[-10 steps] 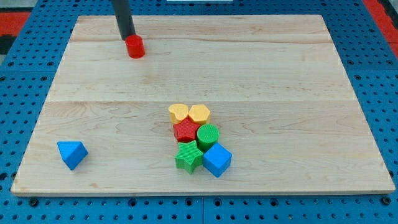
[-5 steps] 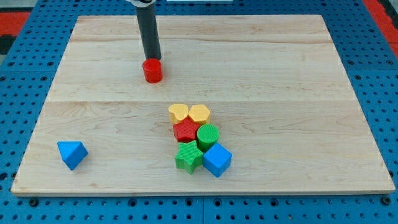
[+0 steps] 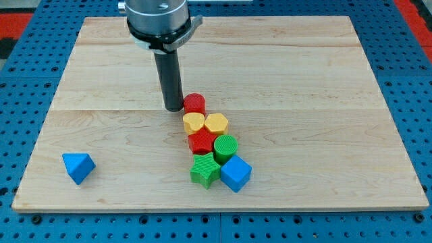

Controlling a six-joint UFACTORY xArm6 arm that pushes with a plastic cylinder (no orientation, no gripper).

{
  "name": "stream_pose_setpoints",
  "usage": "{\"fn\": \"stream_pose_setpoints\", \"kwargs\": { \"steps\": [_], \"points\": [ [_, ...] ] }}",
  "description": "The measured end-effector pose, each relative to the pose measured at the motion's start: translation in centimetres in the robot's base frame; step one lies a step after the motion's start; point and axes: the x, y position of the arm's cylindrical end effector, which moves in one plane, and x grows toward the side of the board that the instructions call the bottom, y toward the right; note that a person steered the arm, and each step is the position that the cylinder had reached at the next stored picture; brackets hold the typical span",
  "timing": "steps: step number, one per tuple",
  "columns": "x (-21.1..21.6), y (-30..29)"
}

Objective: Push the red circle into the red star

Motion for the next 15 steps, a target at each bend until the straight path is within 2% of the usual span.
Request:
{"fn": "stream_pose_setpoints", "kwargs": {
  "steps": [1, 4, 5, 6, 7, 8, 10, 11, 12, 13, 14, 15],
  "points": [
    [-1.3, 0.1],
    [-1.6, 1.9],
    [-3.2, 2.0],
    [-1.8, 3.0],
    [1.7, 3.1],
    [2.4, 3.3],
    [-1.6, 4.9],
    [-0.6, 6.8],
    [3.0, 5.8],
    [2.6, 4.3],
    [-1.6, 3.6],
    [-2.4, 3.4]
  ]
}}
